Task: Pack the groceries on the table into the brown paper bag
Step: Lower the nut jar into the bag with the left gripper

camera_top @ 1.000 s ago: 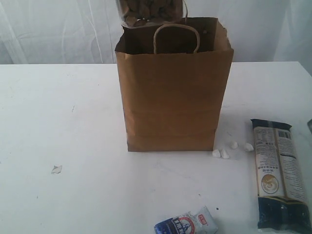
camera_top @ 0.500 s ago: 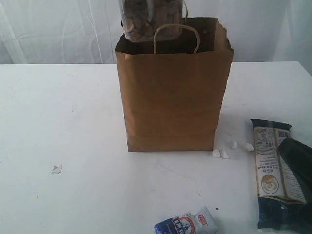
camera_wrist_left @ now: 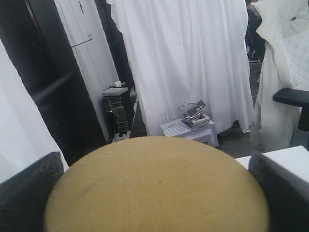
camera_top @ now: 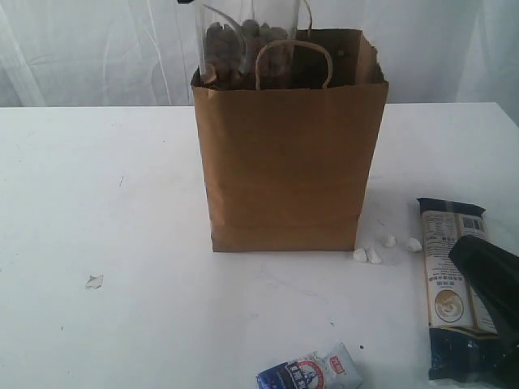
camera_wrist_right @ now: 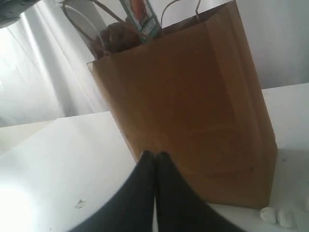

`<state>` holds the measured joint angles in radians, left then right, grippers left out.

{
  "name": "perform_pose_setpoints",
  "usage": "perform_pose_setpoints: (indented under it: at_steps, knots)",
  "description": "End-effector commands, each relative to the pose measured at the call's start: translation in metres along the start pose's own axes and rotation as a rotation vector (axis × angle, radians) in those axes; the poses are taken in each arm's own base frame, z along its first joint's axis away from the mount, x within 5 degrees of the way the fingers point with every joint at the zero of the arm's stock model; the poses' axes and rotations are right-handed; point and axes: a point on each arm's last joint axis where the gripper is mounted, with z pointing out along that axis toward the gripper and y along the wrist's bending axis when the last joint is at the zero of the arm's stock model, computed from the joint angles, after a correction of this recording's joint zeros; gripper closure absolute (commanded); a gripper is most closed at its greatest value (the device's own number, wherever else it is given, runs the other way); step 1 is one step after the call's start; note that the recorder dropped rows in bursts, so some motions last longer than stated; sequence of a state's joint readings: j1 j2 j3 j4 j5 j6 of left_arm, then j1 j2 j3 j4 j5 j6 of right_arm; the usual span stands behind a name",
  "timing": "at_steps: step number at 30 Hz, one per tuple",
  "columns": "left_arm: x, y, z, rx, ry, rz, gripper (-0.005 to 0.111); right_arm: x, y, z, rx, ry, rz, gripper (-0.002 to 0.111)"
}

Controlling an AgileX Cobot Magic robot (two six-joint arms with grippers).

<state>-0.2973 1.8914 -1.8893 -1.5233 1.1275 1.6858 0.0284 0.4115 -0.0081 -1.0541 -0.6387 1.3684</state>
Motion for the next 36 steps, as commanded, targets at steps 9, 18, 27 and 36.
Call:
perform_pose_setpoints:
  at_steps: [9, 18, 27, 36]
  knots:
    - [0.017, -0.004, 0.012, 0.109, -0.047, -0.059, 0.107, -0.002, 0.003, 0.001, -0.027, -0.012, 0.004, 0.108]
    - [0.026, -0.005, 0.012, 0.124, 0.007, -0.056, 0.099, -0.002, 0.003, 0.001, -0.027, -0.012, 0.004, 0.108]
    - [0.027, -0.005, 0.012, 0.127, 0.017, -0.063, 0.053, -0.002, 0.003, 0.001, -0.031, -0.013, 0.006, 0.108]
    - [0.027, -0.005, 0.012, 0.127, 0.019, -0.108, 0.038, -0.002, 0.003, 0.001, -0.031, -0.013, 0.006, 0.108]
